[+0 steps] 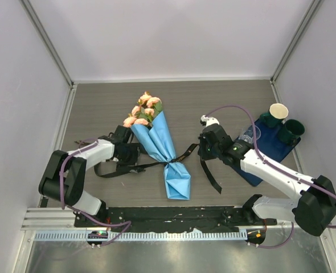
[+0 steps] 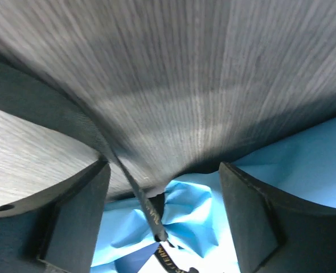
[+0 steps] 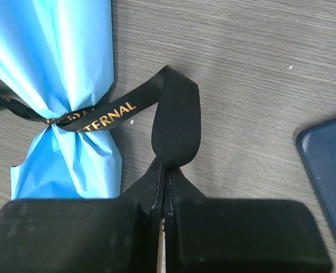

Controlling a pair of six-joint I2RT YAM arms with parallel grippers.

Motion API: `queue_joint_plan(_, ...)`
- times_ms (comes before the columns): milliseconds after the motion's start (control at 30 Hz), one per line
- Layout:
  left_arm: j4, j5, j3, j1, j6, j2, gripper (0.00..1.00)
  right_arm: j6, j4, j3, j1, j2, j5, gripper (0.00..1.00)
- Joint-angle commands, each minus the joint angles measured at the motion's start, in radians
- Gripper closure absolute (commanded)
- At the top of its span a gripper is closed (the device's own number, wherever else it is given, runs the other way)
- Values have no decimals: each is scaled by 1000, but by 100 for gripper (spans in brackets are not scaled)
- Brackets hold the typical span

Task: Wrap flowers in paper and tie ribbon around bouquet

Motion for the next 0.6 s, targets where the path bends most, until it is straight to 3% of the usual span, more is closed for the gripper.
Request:
queue_joint_plan(0, 102, -28, -23, -31, -172, -3, 23, -19, 38, -3, 3, -54, 11, 100)
queue_joint_plan(100, 105, -56, -82, -50, -207, -26, 39, -24, 38, -4, 3, -57, 19, 100)
queue_joint_plan(167, 124, -71, -142, -48, -221, -59, 44, -25, 37, -1, 3, -55, 19, 100)
queue_joint_plan(433, 90, -177, -253, -42, -228, -190, 46, -16, 41, 6, 3, -58, 11, 100)
queue_joint_plan(533, 119, -180, -290, -39, -222, -201, 61, -5, 45, 3, 3, -61, 11, 100)
queue_joint_plan(567, 125, -183, -293, -39, -209, -196, 73, -2, 46, 5, 1, -60, 9, 100)
